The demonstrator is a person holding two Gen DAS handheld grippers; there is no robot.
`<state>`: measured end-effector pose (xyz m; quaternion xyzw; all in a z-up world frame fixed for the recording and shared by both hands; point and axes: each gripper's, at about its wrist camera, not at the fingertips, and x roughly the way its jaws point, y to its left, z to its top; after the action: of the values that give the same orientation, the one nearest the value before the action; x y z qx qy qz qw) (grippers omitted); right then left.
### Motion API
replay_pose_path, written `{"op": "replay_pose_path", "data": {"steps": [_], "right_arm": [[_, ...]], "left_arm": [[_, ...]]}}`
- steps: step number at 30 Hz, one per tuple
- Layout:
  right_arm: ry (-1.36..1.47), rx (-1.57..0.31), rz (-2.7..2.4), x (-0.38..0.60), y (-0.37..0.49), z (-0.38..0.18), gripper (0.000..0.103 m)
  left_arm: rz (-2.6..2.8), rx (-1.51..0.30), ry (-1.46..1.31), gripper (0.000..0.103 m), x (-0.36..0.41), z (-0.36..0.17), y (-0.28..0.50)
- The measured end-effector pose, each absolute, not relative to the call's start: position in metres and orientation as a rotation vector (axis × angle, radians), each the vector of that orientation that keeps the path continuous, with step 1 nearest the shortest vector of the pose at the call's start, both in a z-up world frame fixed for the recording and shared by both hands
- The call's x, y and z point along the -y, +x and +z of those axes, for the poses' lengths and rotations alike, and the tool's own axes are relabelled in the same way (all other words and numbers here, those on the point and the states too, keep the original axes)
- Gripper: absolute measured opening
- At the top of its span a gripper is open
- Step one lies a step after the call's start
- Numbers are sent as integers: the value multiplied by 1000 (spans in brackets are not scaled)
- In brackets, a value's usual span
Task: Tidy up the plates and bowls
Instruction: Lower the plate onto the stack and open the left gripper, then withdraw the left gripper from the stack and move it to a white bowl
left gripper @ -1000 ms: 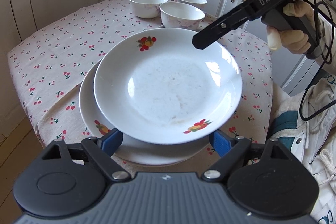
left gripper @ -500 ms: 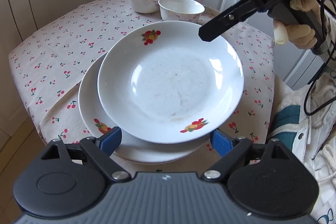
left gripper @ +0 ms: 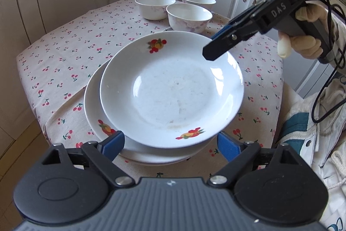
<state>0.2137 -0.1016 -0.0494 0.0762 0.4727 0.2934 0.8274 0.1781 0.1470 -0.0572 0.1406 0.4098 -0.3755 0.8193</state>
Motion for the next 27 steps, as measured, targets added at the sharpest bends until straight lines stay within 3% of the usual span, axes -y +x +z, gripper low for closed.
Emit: {"op": "replay_pose_path", "data": {"steps": [11,21,27], "right_arm": [[84,-998,659,96,209,-50,82],[-164,-812,571,109,189,-45,102],[-140,-757,497,137,187,-46,103]], "left_arm": [[-737,-826,242,98,-158,-49,174],[-578,-692,204,99,-137,-28,160],[-413,-637,202,99,-109,-23,156]]}}
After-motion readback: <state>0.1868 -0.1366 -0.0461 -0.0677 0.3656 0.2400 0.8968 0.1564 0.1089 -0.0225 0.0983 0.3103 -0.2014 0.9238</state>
